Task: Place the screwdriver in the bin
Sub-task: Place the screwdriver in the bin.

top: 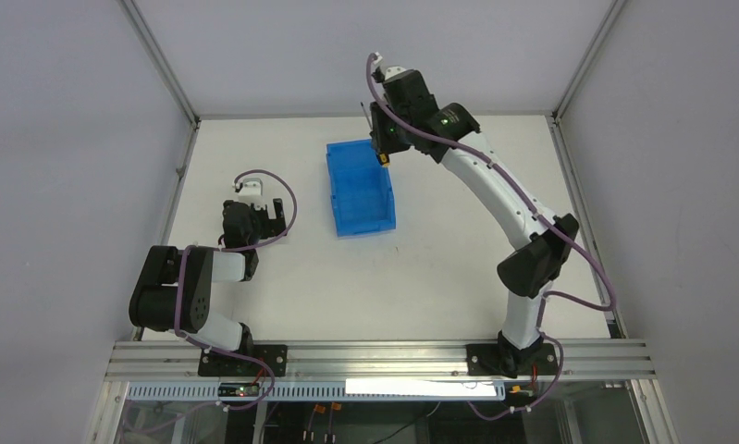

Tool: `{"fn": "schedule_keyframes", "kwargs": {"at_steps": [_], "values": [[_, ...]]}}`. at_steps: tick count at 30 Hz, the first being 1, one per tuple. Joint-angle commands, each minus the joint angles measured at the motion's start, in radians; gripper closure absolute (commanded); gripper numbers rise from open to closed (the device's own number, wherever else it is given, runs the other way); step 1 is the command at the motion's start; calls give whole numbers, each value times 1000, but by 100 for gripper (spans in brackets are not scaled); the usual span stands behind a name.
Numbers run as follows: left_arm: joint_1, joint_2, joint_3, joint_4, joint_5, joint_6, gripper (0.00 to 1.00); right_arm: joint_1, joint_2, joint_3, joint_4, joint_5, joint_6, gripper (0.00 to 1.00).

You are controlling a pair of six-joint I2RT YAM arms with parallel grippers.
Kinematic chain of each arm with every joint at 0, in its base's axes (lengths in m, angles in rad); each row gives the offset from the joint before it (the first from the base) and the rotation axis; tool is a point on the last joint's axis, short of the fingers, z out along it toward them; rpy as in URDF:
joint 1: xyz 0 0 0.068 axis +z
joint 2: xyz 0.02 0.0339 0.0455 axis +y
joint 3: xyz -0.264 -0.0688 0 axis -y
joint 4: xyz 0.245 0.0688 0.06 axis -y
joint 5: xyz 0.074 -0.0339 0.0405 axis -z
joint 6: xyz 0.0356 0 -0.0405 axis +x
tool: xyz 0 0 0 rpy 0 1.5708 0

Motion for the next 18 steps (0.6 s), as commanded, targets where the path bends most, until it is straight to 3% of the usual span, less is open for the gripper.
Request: {"fn": "schedule_keyframes", "kwargs": {"at_steps": [1,6,18], "values": [[13,-9,18,27,1,-7,0,48,41,100,59,60,26,87],[12,-9,18,27,1,-8,0,72,72,69,104,92,24,87],[14,-9,18,27,0,-7,0,75,116,-285,451,112,24,88]]}}
